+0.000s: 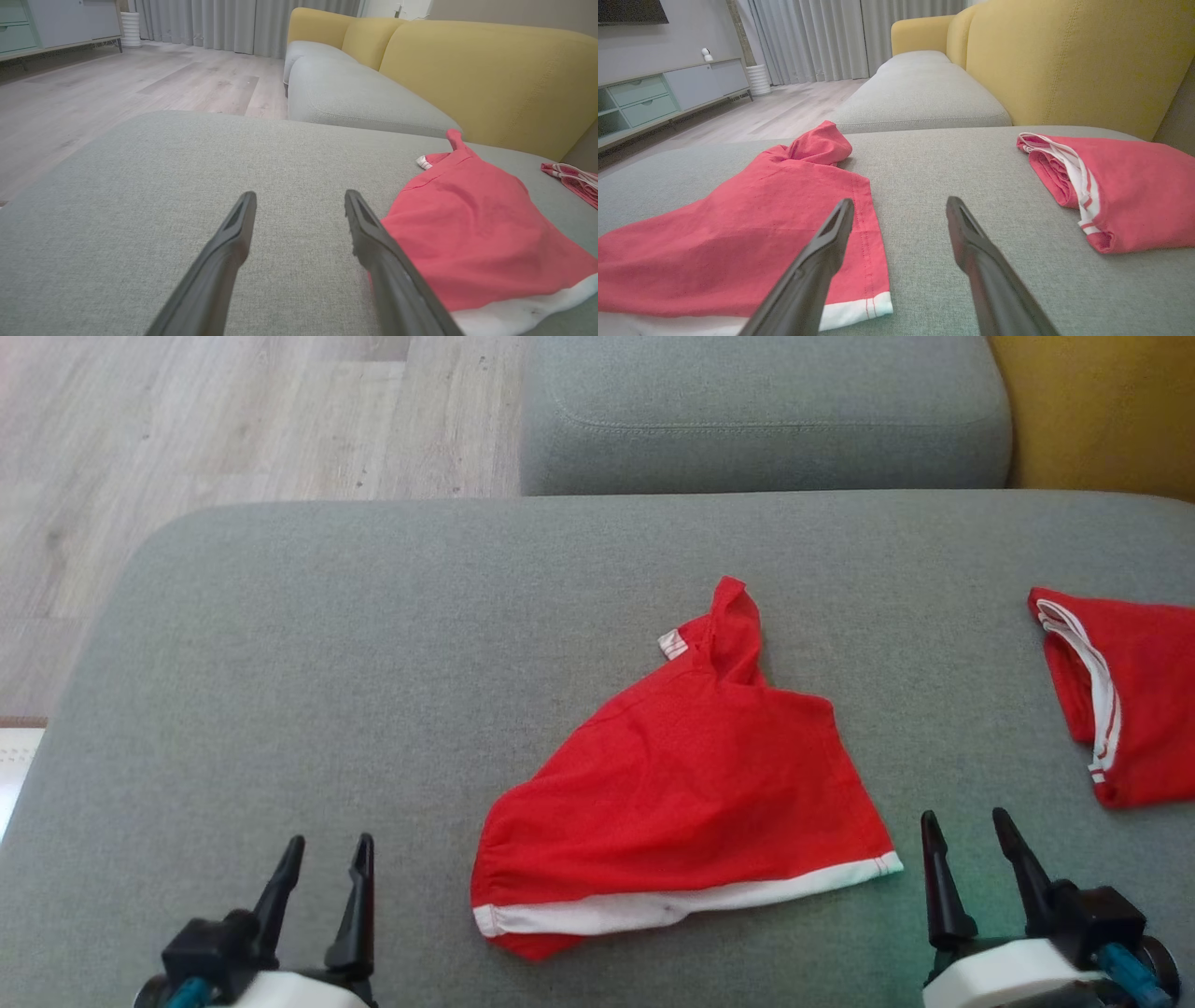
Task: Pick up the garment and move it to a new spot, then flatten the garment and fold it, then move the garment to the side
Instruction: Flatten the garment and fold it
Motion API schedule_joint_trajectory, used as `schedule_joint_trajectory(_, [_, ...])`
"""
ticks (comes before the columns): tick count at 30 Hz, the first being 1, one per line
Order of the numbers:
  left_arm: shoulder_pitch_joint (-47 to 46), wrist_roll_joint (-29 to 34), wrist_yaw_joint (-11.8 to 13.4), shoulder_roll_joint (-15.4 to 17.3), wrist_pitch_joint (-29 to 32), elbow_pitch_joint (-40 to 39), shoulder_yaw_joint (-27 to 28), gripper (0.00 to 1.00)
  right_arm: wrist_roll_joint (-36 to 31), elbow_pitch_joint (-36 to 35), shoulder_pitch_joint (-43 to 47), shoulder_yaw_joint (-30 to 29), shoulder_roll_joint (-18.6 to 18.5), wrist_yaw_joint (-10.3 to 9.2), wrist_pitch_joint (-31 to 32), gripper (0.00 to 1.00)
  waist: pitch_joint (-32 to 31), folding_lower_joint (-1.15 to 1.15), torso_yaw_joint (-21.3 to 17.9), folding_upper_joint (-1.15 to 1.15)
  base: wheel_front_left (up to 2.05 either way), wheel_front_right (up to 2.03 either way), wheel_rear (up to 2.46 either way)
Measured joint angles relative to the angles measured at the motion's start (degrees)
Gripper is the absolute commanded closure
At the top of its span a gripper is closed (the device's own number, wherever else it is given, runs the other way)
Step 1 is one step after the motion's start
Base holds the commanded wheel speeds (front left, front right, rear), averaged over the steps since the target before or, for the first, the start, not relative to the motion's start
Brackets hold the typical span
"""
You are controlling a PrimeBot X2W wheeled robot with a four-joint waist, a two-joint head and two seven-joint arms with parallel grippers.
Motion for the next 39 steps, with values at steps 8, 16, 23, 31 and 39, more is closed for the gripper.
schedule_joint_trajectory(8, [0.0,-1.4,-0.7,-0.8,0.0,1.2,1.7,0.0,2.8,0.7,-0.4,1.1,0.0,0.0,0.0,0.0,-0.4,0.0,-0.2,0.0,0.0,0.0,0.0])
schedule_joint_trajectory(16, [-0.7,-5.0,-0.9,-1.0,10.7,6.8,-2.8,0.0,-1.0,6.2,-5.8,4.1,0.0,0.0,15.4,0.0,0.1,0.0,-0.2,0.0,0.0,0.0,0.0])
schedule_joint_trajectory(23, [-1.4,-9.6,-1.0,-0.9,18.7,4.6,-6.0,0.0,-5.5,8.8,-7.2,4.1,-0.1,0.0,25.4,0.0,2.1,0.0,-0.2,0.0,0.0,0.0,0.0])
schedule_joint_trajectory(31, [-1.4,-13.7,-1.0,-0.2,25.4,0.9,-9.6,0.0,-5.6,8.8,-8.7,3.6,-0.1,0.0,25.5,0.0,4.5,0.0,0.1,0.0,0.0,0.0,0.0])
schedule_joint_trajectory(39, [-1.4,-16.1,-1.0,1.1,27.3,0.4,-11.4,0.0,-5.9,8.8,-10.0,4.1,-0.1,0.0,25.1,0.0,5.9,0.0,-0.3,0.0,0.0,0.0,0.0])
